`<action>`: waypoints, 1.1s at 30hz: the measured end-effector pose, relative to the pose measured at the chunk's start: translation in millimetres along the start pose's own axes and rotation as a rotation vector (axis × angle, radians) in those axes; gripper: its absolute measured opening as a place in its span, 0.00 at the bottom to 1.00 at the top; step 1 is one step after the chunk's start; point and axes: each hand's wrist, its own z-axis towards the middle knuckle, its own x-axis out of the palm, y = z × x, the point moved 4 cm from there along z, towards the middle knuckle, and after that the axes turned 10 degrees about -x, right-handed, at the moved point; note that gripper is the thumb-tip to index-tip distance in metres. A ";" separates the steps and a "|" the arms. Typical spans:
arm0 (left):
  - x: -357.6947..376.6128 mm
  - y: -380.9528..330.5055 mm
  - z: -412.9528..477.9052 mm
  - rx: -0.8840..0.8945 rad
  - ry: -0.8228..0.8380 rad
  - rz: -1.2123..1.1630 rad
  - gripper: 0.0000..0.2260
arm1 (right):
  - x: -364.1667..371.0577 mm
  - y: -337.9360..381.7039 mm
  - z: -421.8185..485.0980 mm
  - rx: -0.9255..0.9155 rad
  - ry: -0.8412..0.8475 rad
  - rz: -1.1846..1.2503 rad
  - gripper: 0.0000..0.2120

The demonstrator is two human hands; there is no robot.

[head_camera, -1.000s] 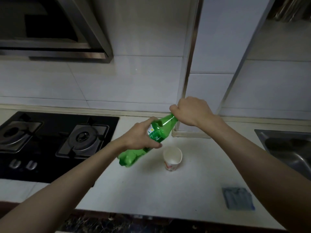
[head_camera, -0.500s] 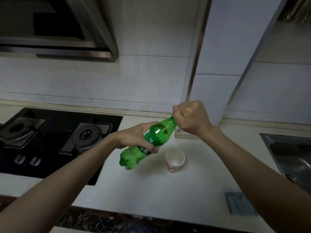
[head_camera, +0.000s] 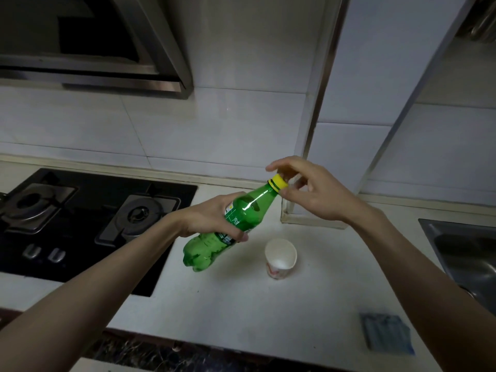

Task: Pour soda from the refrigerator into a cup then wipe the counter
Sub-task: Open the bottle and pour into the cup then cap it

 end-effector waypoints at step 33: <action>14.0 32.5 28.0 -0.083 -0.002 0.141 0.24 | 8.3 -37.5 -31.3 0.263 -0.151 0.290 0.08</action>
